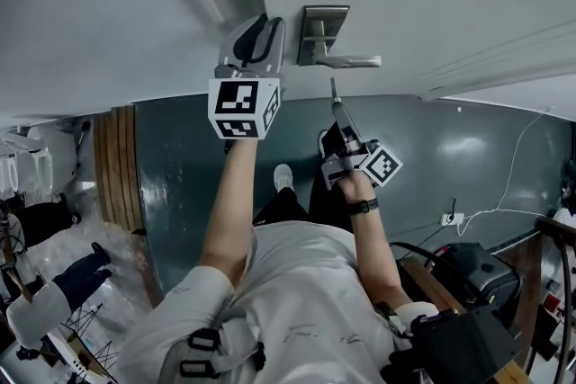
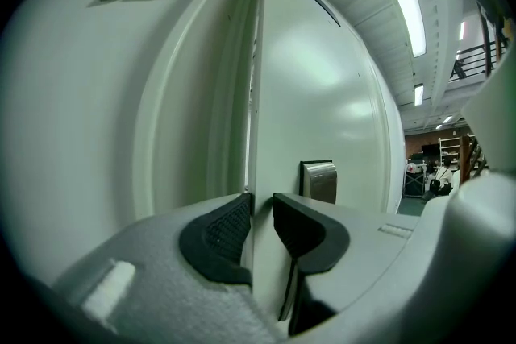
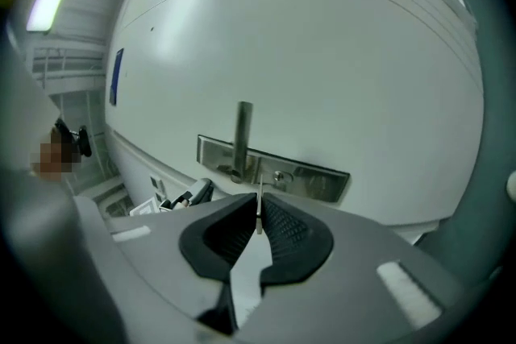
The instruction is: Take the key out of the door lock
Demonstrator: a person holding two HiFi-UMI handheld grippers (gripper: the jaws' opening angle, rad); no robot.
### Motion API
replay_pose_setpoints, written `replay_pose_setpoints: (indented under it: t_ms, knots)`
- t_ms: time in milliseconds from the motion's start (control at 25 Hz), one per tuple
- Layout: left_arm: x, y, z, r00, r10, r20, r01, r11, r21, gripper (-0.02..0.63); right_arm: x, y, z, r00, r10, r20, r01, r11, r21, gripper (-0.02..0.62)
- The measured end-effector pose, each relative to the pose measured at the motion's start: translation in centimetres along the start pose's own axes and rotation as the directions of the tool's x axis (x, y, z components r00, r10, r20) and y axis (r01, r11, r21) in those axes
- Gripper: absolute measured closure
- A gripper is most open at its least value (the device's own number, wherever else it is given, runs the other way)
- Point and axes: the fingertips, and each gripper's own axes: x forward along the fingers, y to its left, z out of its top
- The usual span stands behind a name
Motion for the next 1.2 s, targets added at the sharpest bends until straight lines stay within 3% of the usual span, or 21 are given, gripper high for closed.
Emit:
replay_pose_setpoints:
  t_ms: [120, 200, 280, 360, 520, 680, 720, 760, 880, 920, 1040, 1080, 1200]
  knots:
    - [-0.2, 0.2, 0.0, 1.0, 0.004, -0.028, -0.003, 0.999, 0.038, 0.539, -0.9, 4.1, 2.5, 1.0, -0.002, 0.002, 0.003, 0.977, -0.213, 0.569]
    - [-0.7, 0.3, 0.5, 1.0, 0.01, -0.015, -0.009, 0.999, 0.043, 0.583, -1.5, 6.9, 4.0, 1.0, -0.021, 0.009, 0.022, 0.936, -0.351, 0.568]
    - [-2.0, 0.0, 1.2, 1.0, 0.007, 0.009, -0.008, 1.0, 0.017, 0.584, -2.1, 9.8, 5.3, 0.999, -0.035, 0.025, 0.043, 0.885, -0.464, 0.569]
    - [-3.9, -1.1, 2.2, 0.999, 0.002, 0.035, -0.002, 1.0, -0.008, 0.584, -2.8, 12.6, 6.3, 0.998, -0.044, 0.04, 0.059, 0.812, -0.581, 0.569]
    - [-7.4, -3.9, 3.6, 0.997, 0.015, 0.081, -0.012, 0.999, -0.034, 0.612, -3.2, 17.7, 7.5, 0.999, -0.014, 0.043, 0.043, 0.605, -0.795, 0.569]
    - [-10.1, -6.9, 3.8, 0.992, 0.079, 0.099, -0.077, 0.997, -0.027, 0.612, -2.4, 21.6, 7.9, 0.996, 0.078, -0.038, -0.071, 0.47, -0.88, 0.568]
    - [-10.8, -8.0, 3.6, 0.991, 0.093, 0.097, -0.091, 0.995, -0.027, 0.612, -2.6, 22.0, 7.8, 0.995, 0.087, -0.054, -0.088, 0.456, -0.886, 0.568]
    - [-11.5, -9.1, 3.3, 0.99, 0.108, 0.096, -0.105, 0.994, -0.032, 0.611, -2.9, 22.3, 7.9, 0.994, 0.087, -0.065, -0.099, 0.465, -0.88, 0.568]
    - [-14.0, -12.6, 2.8, 0.983, 0.147, 0.107, -0.141, 0.988, -0.061, 0.612, -5.0, 22.2, 7.9, 0.992, 0.077, -0.097, -0.124, 0.566, -0.815, 0.568]
    - [-14.8, -13.7, 2.5, 0.981, 0.159, 0.113, -0.152, 0.986, -0.064, 0.611, -5.9, 22.1, 7.8, 0.991, 0.076, -0.109, -0.133, 0.56, -0.818, 0.568]
    - [-16.9, -16.8, 1.2, 0.972, 0.205, 0.115, -0.199, 0.978, -0.065, 0.611, -8.3, 20.9, 7.0, 0.987, 0.038, -0.158, -0.158, 0.45, -0.879, 0.568]
    - [-17.6, -17.6, 0.6, 0.97, 0.219, 0.107, -0.213, 0.975, -0.065, 0.611, -9.1, 20.1, 6.4, 0.984, 0.014, -0.178, -0.166, 0.437, -0.884, 0.568]
    - [-19.3, -19.8, 0.5, 0.971, 0.219, 0.092, -0.215, 0.975, -0.055, 0.611, -11.2, 19.2, 5.5, 0.979, -0.02, -0.204, -0.173, 0.456, -0.873, 0.568]
